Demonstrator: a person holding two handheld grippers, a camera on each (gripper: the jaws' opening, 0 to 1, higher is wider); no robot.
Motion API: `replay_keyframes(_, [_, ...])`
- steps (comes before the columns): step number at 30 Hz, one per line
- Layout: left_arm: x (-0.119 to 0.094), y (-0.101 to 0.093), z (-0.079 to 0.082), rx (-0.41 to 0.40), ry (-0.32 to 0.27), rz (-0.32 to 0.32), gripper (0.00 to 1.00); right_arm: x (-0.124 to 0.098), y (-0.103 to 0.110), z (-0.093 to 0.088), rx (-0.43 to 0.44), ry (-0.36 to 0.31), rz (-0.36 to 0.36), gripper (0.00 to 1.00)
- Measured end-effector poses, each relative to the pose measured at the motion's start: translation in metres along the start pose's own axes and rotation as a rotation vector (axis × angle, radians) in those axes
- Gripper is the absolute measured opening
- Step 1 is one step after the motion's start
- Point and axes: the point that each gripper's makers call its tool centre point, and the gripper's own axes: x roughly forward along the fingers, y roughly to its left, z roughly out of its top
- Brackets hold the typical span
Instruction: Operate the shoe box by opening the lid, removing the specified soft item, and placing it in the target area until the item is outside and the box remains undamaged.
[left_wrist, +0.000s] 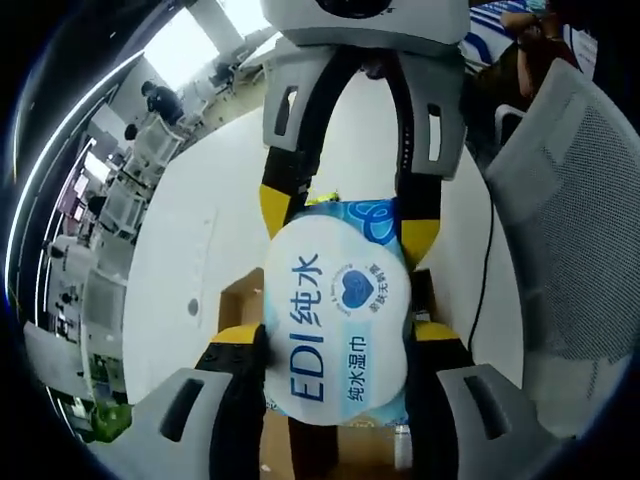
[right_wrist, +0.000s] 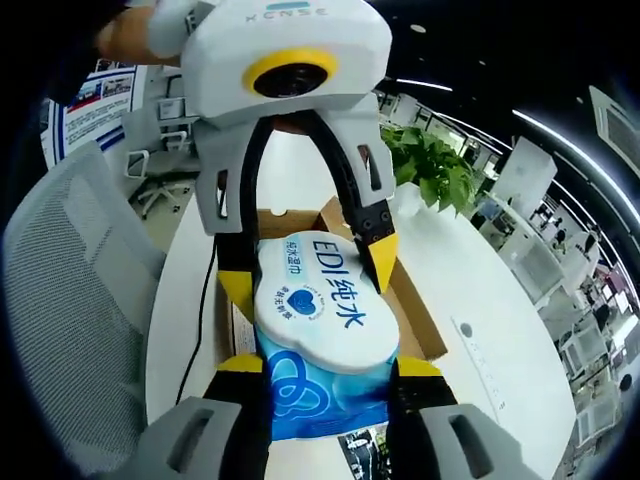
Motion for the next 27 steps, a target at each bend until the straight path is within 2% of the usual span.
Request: replay_keyframes(27, [0.047, 0.026, 0.057, 0.024, -0.042, -0.058, 0.54, -0.032, -0.047, -0.052, 0.037, 0.014, -0.006, 0.38])
